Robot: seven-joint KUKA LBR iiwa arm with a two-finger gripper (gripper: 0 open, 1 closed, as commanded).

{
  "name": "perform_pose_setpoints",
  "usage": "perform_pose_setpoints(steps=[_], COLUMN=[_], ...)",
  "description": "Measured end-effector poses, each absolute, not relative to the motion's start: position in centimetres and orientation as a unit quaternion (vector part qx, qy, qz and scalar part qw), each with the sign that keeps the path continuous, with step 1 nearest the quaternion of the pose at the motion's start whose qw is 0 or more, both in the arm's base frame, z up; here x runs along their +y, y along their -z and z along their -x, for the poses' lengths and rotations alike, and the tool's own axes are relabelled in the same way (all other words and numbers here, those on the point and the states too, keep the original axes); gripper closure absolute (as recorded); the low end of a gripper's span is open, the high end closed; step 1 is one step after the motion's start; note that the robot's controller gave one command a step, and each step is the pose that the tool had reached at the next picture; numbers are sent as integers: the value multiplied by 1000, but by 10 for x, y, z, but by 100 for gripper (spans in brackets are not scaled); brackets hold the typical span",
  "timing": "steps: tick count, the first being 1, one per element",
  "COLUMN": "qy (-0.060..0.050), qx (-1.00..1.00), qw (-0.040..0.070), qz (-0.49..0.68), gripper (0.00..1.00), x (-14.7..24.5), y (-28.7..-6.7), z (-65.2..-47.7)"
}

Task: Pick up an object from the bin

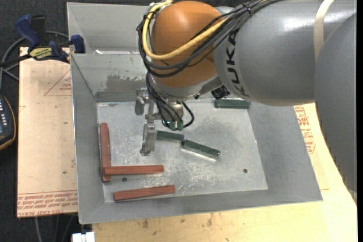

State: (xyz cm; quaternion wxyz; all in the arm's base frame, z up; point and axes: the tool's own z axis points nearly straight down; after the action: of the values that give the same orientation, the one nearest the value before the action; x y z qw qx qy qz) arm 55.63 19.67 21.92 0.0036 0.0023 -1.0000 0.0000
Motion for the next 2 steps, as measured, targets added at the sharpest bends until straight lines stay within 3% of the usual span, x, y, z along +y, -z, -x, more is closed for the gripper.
perform_pose_setpoints(steps=[1, 2], qy=[-1, 1], qx=[-997, -997], qw=[4, 1], qz=[-76, -75], gripper=[0, 100], x=[171, 171], y=[-84, -89], z=[-514, -517])
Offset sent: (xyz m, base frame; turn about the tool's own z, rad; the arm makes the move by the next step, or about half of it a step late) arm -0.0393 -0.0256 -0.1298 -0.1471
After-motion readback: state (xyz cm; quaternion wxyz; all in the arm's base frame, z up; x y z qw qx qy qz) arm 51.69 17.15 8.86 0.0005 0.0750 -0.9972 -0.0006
